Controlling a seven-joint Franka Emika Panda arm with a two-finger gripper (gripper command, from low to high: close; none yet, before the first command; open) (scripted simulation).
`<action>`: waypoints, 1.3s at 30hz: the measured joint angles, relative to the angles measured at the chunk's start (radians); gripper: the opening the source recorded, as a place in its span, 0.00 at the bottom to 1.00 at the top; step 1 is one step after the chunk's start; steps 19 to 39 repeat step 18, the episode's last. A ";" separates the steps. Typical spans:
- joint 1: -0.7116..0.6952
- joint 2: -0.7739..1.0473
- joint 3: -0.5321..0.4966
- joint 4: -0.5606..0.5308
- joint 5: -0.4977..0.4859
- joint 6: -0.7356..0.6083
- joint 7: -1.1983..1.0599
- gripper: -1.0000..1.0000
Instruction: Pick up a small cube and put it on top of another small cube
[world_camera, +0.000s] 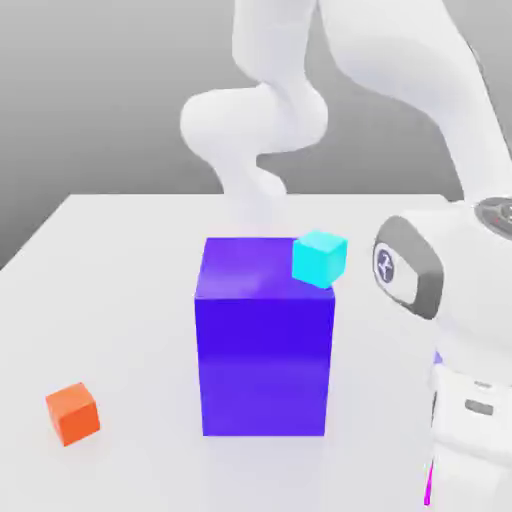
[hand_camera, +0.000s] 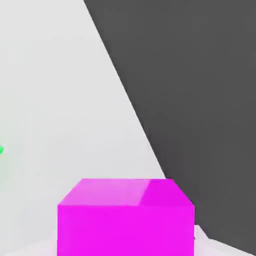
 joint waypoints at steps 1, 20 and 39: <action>0.015 -0.036 0.018 -0.032 -0.003 -0.004 -0.010 0.00; 0.068 -0.074 0.061 -0.121 -0.026 0.047 -0.031 1.00; 0.068 -0.074 0.061 -0.121 -0.026 0.047 -0.031 1.00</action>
